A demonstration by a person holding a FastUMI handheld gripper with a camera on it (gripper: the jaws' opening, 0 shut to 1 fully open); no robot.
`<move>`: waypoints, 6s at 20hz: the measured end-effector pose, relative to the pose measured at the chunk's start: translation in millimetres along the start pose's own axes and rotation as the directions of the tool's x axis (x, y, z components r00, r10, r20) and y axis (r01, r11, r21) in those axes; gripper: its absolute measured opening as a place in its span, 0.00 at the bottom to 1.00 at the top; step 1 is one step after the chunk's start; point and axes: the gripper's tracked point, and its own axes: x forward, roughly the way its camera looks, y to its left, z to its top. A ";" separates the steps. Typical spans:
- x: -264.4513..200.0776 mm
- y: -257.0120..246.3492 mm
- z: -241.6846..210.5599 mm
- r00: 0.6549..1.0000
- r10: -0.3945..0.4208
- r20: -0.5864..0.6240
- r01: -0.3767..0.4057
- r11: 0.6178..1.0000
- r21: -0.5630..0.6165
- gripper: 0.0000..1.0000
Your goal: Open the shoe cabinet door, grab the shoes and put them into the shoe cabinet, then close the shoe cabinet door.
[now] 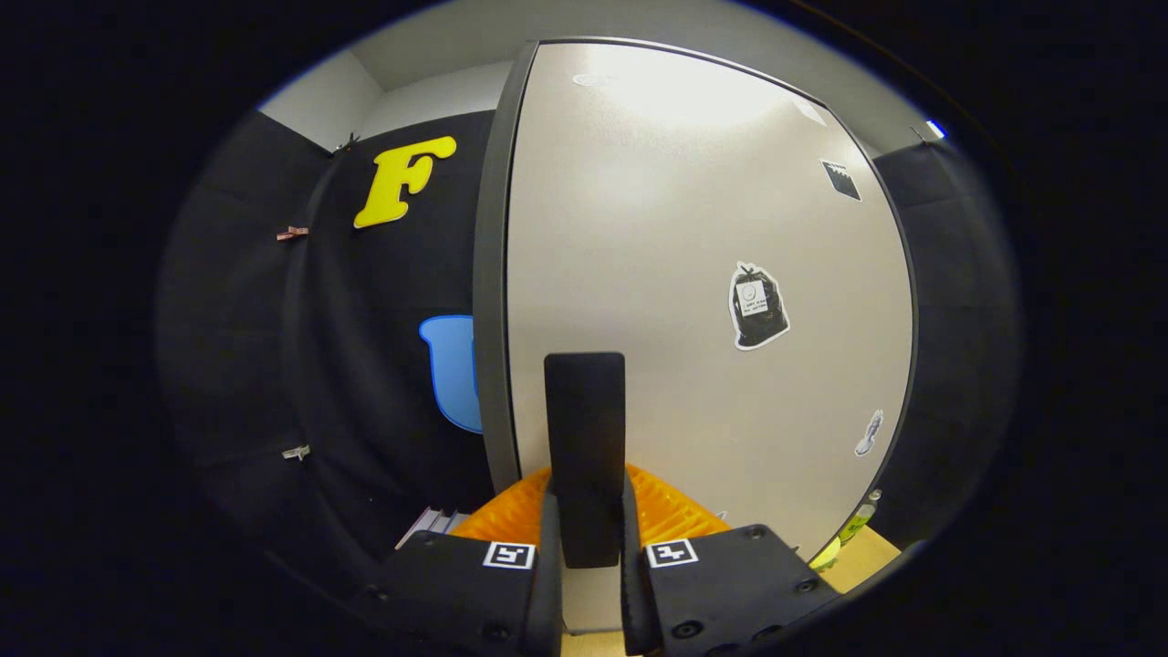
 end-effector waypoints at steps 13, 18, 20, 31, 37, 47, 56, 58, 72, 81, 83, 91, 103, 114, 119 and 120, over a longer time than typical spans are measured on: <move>-73.6 -23.4 2.7 0.997 0.079 -0.021 -0.079 0.997 0.019 0.20; -110.5 -44.1 6.7 0.991 0.134 -0.028 -0.133 0.991 0.021 0.20; -126.8 -57.5 8.6 0.986 0.164 -0.028 -0.163 0.986 0.033 0.20; -188.8 -126.4 13.4 0.972 0.230 -0.035 -0.229 0.973 0.040 0.19; -206.4 -161.5 14.6 0.976 0.216 -0.035 -0.214 0.976 0.049 0.19; -249.5 -236.9 29.5 1.000 0.020 -0.004 -0.020 1.000 0.015 0.17; -304.3 -263.4 40.4 0.999 -0.022 0.046 0.020 0.999 0.025 0.17; -307.0 -250.3 33.5 0.999 0.015 0.033 -0.016 1.000 0.027 0.17; -255.2 -113.5 -158.4 0.895 0.261 -0.362 -0.266 0.963 0.039 0.17; -211.5 -79.5 -318.8 0.769 0.174 -0.615 -0.188 0.981 0.043 0.17; -203.7 -79.0 -350.0 0.746 0.151 -0.648 -0.165 0.985 0.039 0.17; -178.8 -88.0 -442.9 0.655 0.086 -0.751 -0.125 0.992 0.005 0.17; -143.1 -89.5 -485.6 0.622 0.060 -0.781 -0.141 0.989 -0.036 0.18; -103.0 -84.5 -493.8 0.717 0.049 -0.695 -0.180 0.977 -0.117 0.16; -89.6 -87.4 -493.9 0.757 0.030 -0.653 -0.155 0.979 -0.134 0.11; -88.2 -91.5 -493.8 0.761 0.023 -0.648 -0.141 0.981 -0.131 0.10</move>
